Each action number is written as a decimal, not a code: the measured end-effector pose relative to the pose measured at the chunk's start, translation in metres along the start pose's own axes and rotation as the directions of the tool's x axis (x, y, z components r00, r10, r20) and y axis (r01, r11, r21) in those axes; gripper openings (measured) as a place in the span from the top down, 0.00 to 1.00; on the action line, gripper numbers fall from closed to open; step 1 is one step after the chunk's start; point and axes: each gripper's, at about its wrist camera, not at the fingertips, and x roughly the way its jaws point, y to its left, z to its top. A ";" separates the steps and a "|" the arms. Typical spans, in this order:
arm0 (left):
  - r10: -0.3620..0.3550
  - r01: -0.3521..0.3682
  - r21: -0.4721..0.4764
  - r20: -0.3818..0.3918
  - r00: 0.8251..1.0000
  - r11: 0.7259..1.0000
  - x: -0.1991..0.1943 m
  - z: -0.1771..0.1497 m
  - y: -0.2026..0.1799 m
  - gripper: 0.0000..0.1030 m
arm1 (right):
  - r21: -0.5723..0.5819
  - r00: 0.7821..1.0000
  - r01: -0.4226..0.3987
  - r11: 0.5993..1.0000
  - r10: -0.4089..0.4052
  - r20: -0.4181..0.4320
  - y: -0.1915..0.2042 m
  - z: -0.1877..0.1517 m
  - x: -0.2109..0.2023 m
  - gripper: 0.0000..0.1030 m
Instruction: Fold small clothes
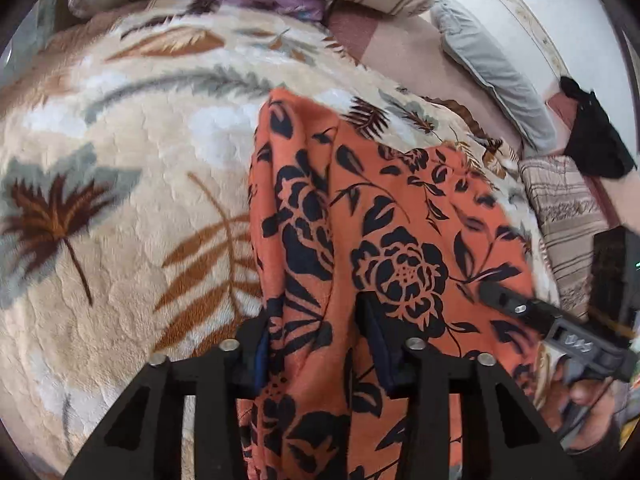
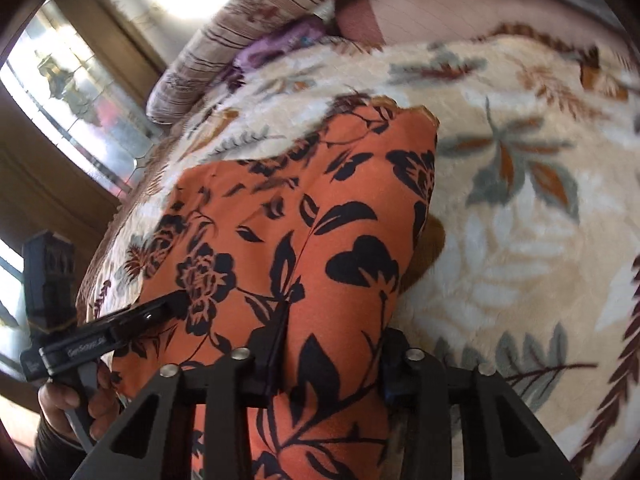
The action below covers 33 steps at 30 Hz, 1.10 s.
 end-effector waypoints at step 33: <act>0.286 -0.325 0.150 0.235 0.929 0.934 -0.085 -0.044 -0.150 0.08 | 0.137 0.936 0.189 0.972 -0.220 0.276 -0.034 -0.062 -0.156 0.05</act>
